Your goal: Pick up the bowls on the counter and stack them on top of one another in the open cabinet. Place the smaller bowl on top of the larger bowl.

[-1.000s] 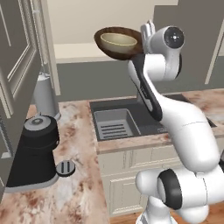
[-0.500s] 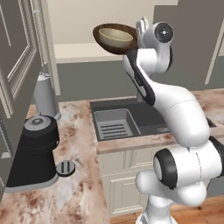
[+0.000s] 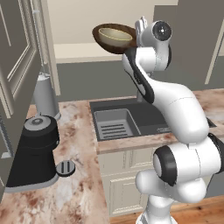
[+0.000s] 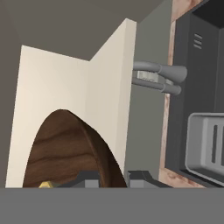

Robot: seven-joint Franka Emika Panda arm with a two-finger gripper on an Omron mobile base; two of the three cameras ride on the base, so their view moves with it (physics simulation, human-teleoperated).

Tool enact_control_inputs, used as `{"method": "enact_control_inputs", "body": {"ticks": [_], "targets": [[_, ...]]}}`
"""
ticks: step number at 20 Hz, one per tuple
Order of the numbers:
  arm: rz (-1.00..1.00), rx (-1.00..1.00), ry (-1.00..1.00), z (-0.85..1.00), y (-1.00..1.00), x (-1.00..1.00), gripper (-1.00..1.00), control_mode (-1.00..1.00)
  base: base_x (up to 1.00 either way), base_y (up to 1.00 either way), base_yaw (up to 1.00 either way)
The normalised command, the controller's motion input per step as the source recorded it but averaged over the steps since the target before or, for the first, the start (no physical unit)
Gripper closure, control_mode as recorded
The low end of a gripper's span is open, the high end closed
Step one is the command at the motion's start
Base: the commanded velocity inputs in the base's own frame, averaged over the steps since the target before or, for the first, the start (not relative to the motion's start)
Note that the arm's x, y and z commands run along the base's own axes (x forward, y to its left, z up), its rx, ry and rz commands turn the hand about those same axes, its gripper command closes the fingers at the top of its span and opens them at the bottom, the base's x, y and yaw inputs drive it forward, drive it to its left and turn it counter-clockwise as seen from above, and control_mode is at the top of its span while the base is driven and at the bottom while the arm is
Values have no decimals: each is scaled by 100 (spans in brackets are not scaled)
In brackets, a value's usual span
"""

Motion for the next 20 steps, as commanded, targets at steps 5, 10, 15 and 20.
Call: {"method": "enact_control_inputs", "body": {"ticks": [5, 10, 15, 20], "targets": [[0, 0, 0, -11, 0, 10, 100, -100, 0, 0, 0], [0, 0, 0, 0, 4, 40, 100, -100, 0, 0, 0], [-1, 0, 0, 0, 12, 56, 100, -100, 0, 0, 0], [0, 0, 0, 0, 15, 57, 100, -100, 0, 0, 0]]}}
